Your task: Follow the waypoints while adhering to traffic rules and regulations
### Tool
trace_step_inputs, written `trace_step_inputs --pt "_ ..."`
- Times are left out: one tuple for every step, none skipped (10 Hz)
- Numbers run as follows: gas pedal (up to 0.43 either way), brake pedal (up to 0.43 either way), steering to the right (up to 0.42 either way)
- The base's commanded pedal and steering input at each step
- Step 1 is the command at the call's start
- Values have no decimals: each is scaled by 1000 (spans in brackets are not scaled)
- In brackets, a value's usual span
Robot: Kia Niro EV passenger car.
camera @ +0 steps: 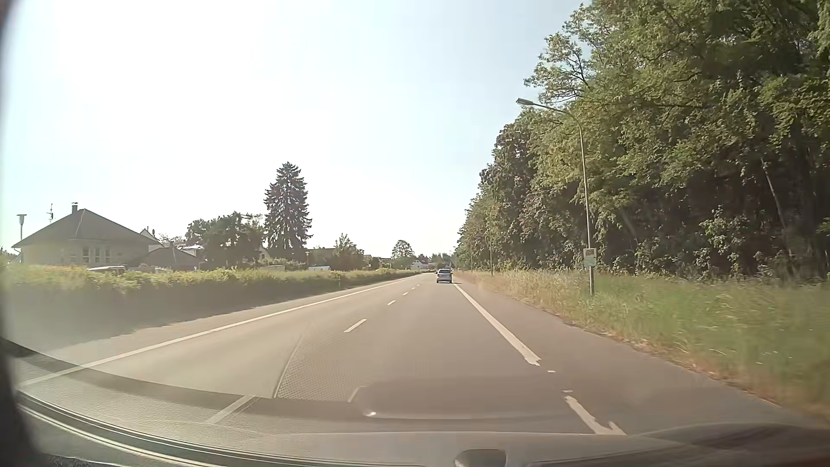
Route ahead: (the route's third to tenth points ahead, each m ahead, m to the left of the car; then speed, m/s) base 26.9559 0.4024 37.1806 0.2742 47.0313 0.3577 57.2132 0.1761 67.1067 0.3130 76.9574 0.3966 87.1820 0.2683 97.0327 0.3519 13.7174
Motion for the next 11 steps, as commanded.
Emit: trace_step_inputs --pt "59 30 0" --pt "59 30 0" --pt "59 24 0" --pt "59 30 0" --pt "59 30 0" --pt "59 30 0" --pt "59 30 0" --pt "59 30 0" --pt "59 30 0" --pt "59 30 0" --pt "59 30 0"
